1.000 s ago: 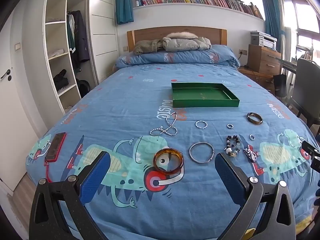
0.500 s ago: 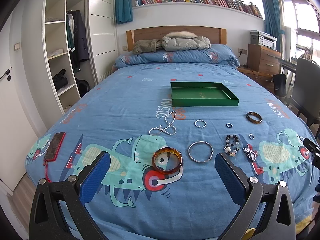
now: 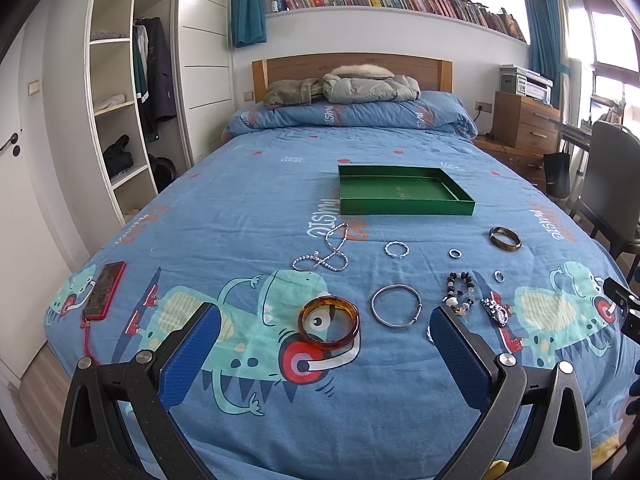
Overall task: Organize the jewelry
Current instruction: 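Move both tools toward the amber bangle and the silver watch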
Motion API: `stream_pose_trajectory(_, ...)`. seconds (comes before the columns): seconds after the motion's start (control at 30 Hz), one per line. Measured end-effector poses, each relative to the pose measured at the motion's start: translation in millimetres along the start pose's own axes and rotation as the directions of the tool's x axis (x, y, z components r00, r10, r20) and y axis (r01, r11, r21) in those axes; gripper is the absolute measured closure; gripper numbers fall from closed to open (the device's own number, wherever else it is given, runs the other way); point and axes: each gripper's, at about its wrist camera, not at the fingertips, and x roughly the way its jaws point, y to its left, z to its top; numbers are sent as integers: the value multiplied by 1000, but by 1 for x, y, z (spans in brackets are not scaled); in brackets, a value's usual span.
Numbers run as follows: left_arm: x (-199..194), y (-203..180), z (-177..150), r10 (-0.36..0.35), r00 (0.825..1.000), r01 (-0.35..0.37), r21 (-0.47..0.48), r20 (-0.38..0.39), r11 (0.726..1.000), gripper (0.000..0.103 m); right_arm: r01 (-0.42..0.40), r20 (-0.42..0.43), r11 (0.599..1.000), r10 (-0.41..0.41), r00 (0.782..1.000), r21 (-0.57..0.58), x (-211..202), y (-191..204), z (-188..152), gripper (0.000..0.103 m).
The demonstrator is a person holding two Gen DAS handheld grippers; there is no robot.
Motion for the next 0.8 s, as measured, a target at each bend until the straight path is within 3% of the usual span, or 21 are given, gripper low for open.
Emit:
stream_pose_trajectory(0.37, 4, -7, 2, 1, 1000, -1, -2, -19, 1000, 0, 18, -26, 1000, -18, 999, -3, 2, 2, 2, 16)
stream_pose_trajectory(0.8, 15, -19, 6, -17, 998, 18, 12, -56, 1000, 0, -20, -45, 1000, 19, 999, -4, 9, 4, 2, 16)
